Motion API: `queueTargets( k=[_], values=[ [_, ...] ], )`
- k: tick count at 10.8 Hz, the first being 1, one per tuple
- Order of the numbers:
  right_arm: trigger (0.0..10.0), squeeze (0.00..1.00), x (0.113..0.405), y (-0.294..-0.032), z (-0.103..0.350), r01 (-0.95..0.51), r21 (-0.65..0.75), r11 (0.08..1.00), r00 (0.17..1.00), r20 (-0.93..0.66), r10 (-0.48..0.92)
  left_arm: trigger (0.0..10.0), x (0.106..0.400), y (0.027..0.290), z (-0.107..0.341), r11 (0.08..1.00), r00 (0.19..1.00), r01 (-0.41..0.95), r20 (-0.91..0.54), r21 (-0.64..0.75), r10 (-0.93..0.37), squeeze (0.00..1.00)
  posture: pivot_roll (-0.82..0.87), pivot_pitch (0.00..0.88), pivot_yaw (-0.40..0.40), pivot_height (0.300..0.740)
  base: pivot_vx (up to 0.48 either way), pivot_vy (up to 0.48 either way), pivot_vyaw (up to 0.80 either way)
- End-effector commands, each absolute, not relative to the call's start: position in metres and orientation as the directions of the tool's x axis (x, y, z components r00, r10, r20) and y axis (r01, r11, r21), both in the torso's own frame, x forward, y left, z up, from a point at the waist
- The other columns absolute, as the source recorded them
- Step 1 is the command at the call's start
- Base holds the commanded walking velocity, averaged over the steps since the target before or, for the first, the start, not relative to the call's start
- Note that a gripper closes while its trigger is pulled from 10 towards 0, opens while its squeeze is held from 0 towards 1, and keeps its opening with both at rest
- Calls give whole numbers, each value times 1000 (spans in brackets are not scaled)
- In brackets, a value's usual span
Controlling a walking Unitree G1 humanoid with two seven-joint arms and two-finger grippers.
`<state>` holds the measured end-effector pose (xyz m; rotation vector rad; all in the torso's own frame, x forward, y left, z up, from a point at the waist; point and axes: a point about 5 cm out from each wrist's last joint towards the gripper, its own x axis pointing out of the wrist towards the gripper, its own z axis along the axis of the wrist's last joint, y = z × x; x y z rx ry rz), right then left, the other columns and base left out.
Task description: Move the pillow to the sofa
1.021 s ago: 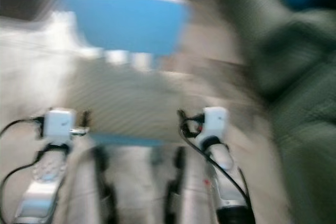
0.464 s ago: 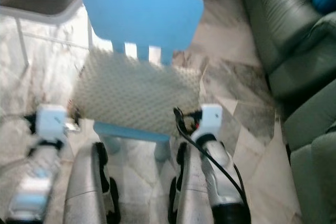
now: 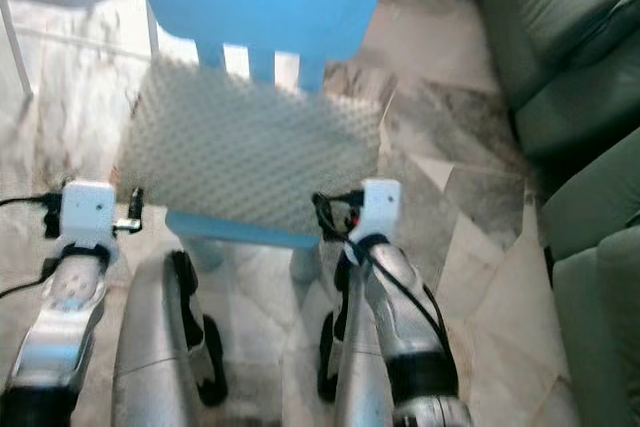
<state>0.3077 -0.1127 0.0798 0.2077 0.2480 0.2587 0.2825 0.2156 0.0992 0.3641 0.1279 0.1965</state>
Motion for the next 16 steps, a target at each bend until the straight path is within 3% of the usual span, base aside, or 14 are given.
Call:
queueTargets(
  k=[1,2,4,5,6,7,9,10,16],
  values=[
    [10000,0,308,-112,74,-230,238,944,923,-254,289,10000,283,211,86,932,970,-120,-160,343,184,0,48,375,-88,515,0,0,0],
    [10000,1000,317,-110,77,-232,226,946,925,-251,286,10000,291,208,82,948,965,-136,-181,287,193,1000,35,383,-93,515,0,0,0],
    [10000,1000,328,-111,80,-216,201,955,930,-256,264,10000,303,204,83,951,964,-158,-166,266,207,1000,25,395,-99,515,0,0,0],
    [10000,227,333,-112,80,-215,200,956,929,-259,264,10000,313,205,87,945,963,-183,-146,272,228,1000,23,401,-105,515,0,0,0],
    [10000,0,336,-115,75,-196,175,965,926,-292,241,10000,320,209,86,939,956,-205,-150,278,253,1000,18,402,-108,515,0,0,0],
    [10000,0,339,-114,70,-189,172,967,919,-317,236,10000,327,212,85,944,957,-195,-158,268,242,0,12,402,-111,515,0,0,0],
    [10000,0,340,-104,63,-209,168,964,898,-358,257,10000,333,215,75,954,947,-169,-228,247,227,0,6,401,-119,515,0,0,0],
    [0,0,342,-96,63,-224,195,955,891,-356,281,0,334,215,67,955,937,-162,-265,249,228,0,5,400,-123,515,0,0,0],
    [0,0,344,-97,58,-224,203,953,884,-369,287,0,333,224,60,941,932,-196,-246,275,266,0,18,380,-132,515,0,0,0]
  ],
)
